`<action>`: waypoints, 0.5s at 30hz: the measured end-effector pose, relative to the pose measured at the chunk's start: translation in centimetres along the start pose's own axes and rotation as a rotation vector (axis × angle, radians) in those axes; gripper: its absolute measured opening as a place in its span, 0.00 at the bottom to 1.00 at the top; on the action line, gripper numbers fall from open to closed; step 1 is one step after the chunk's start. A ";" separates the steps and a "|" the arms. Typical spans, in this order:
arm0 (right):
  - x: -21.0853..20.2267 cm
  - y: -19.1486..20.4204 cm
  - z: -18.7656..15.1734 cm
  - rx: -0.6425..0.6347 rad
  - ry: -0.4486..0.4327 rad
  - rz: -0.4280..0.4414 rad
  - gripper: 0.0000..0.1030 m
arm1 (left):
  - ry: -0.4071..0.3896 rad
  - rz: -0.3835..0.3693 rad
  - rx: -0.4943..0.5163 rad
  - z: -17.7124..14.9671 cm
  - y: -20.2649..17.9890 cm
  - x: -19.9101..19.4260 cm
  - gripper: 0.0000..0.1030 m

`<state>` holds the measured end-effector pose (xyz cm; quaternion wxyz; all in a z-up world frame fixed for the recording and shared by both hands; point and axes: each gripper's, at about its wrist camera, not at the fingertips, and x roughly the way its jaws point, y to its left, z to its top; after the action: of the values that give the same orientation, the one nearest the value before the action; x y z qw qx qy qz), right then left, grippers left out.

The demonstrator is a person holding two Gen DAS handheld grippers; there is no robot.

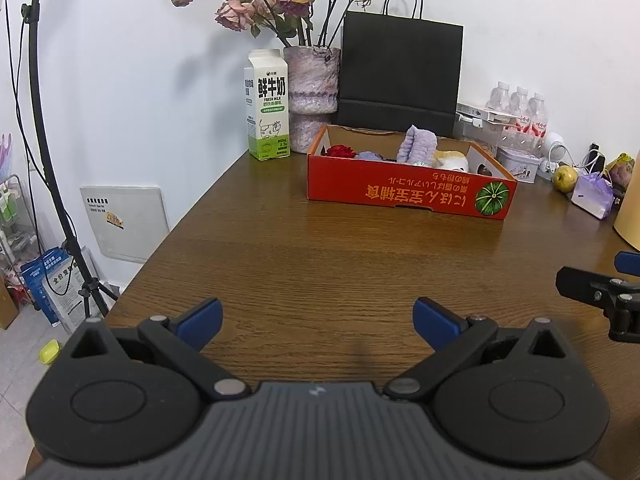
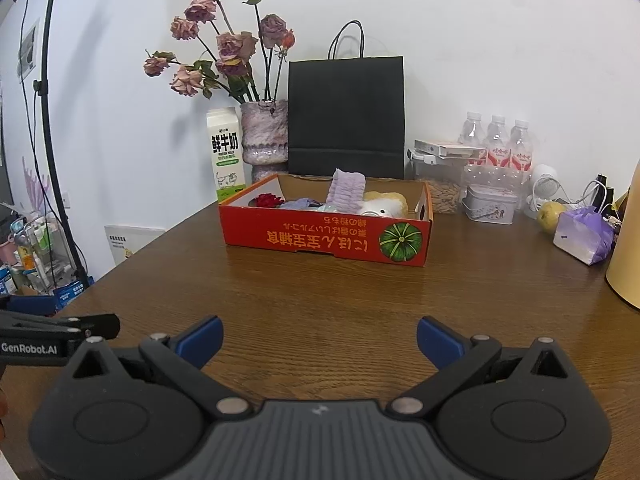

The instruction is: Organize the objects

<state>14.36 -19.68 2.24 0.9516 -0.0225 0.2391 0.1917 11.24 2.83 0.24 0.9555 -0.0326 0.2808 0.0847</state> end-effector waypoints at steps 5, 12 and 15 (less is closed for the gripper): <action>0.0 0.0 0.0 0.000 0.000 0.000 1.00 | 0.001 0.000 -0.001 0.0 0.0 0.0 1.00; 0.0 0.0 0.1 0.000 0.001 0.000 1.00 | 0.006 -0.001 -0.002 0.0 -0.1 0.1 1.00; 0.0 0.0 0.1 0.001 0.002 -0.001 1.00 | 0.004 -0.006 -0.007 0.0 -0.1 0.1 1.00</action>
<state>14.42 -19.69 2.27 0.9515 -0.0225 0.2400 0.1913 11.35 2.77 0.14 0.9550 -0.0370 0.2823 0.0829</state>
